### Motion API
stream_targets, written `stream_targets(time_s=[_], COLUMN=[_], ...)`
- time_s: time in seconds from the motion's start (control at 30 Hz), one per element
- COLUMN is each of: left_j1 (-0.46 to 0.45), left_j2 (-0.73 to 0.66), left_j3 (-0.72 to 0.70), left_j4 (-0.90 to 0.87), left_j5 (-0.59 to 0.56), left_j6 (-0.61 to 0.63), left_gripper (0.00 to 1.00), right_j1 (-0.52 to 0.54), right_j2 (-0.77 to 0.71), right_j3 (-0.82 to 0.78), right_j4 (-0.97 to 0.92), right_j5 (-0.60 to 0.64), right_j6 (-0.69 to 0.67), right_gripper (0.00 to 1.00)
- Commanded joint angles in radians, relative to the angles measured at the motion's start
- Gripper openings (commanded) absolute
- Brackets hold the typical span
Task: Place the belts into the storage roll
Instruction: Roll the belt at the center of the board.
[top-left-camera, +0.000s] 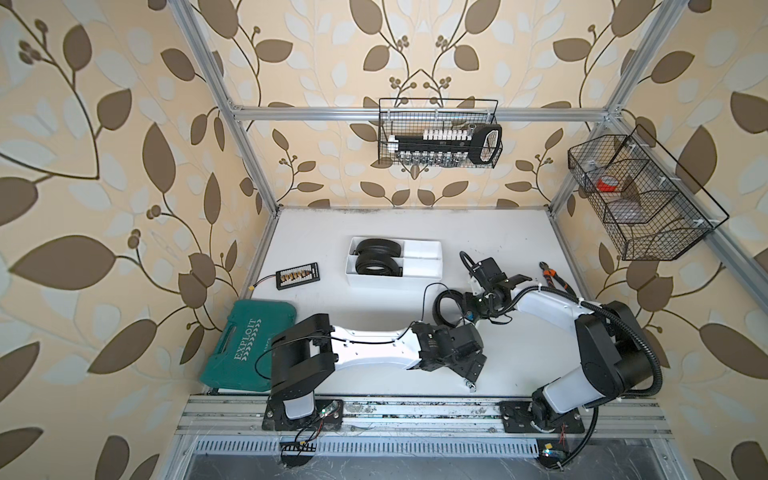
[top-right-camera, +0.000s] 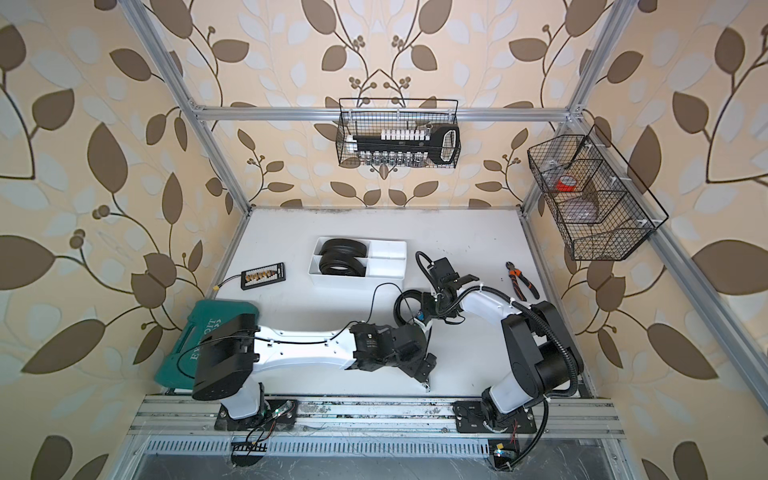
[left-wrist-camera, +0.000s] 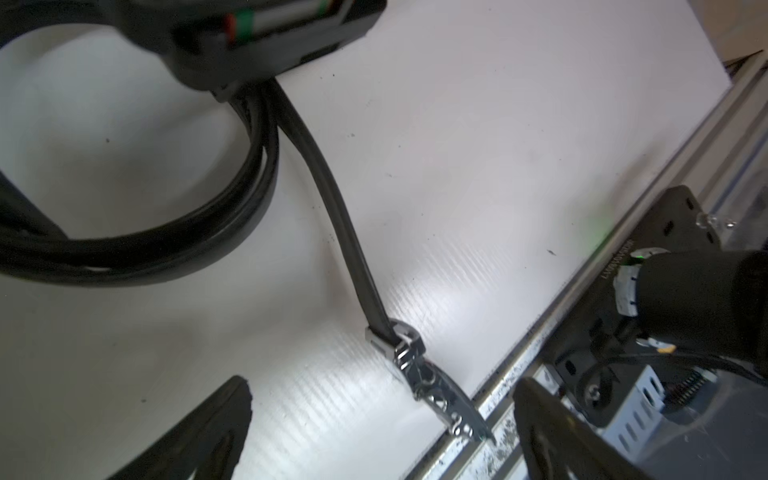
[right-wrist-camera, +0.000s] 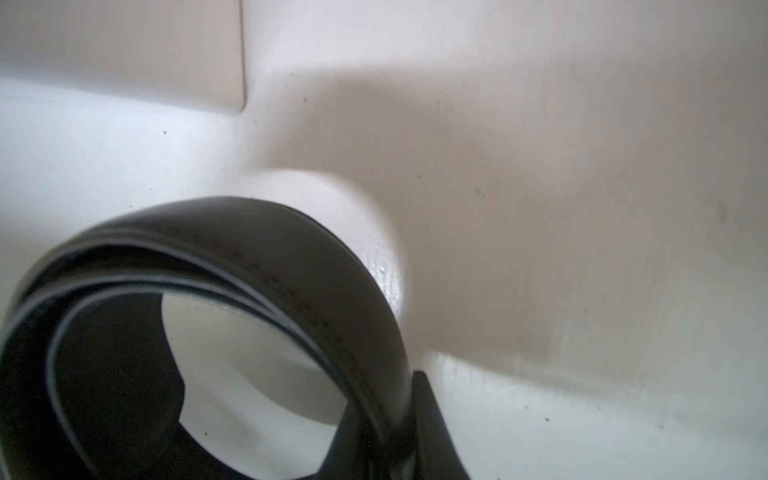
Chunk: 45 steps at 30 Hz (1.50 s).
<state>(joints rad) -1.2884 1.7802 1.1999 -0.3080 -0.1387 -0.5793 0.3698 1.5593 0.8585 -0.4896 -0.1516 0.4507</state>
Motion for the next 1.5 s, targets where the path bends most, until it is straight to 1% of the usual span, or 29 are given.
stream_targets(time_s=[0.0,0.1,0.17,0.3,0.4,0.5,0.6,0.73,0.97,1.13,1.23,1.4,1.47], left_j1=[-0.004,-0.015,-0.017,-0.017,-0.017,-0.015,0.007,0.069,0.161,0.19,0.192,0.192,0.192], left_j2=[0.057,0.131,0.16,0.164,0.167,0.185,0.174,0.155,0.159,0.169,0.176,0.171,0.147], left_j3=[0.1,0.169,0.187,0.148,0.137,0.148,0.128,0.108,0.129,0.159,0.16,0.134,0.099], left_j4=[-0.086,-0.156,-0.194,-0.178,-0.215,-0.282,-0.293,-0.28,-0.247,-0.245,-0.243,-0.236,-0.222], left_j5=[-0.121,-0.166,-0.198,-0.186,-0.226,-0.292,-0.327,-0.352,-0.402,-0.425,-0.416,-0.401,-0.395], left_j6=[0.005,0.004,0.001,0.053,0.073,0.084,0.081,0.089,0.217,0.286,0.284,0.223,0.195], left_gripper=[0.98,0.98,0.97,0.95,0.95,0.95,0.95,0.95,0.96,0.96,0.96,0.97,0.97], right_j1=[-0.018,-0.045,-0.071,-0.115,-0.138,-0.157,-0.159,-0.16,-0.161,-0.157,-0.15,-0.133,-0.133], right_j2=[-0.026,-0.037,-0.043,-0.057,-0.066,-0.073,-0.071,-0.078,-0.095,-0.074,-0.054,-0.014,0.01], right_j3=[0.005,-0.012,-0.022,-0.03,-0.026,-0.025,-0.023,-0.031,-0.044,-0.038,-0.032,-0.001,0.024], right_j4=[-0.045,-0.049,-0.053,-0.063,-0.076,-0.082,-0.093,-0.1,-0.124,-0.133,-0.134,-0.156,-0.176], right_j5=[-0.042,-0.053,-0.066,-0.082,-0.086,-0.092,-0.088,-0.078,-0.047,-0.04,-0.033,0.014,0.042], right_j6=[-0.03,-0.047,-0.059,-0.087,-0.101,-0.108,-0.114,-0.124,-0.139,-0.14,-0.138,-0.136,-0.145], right_gripper=[0.07,0.08,0.07,0.07,0.08,0.08,0.07,0.07,0.07,0.07,0.07,0.07,0.07])
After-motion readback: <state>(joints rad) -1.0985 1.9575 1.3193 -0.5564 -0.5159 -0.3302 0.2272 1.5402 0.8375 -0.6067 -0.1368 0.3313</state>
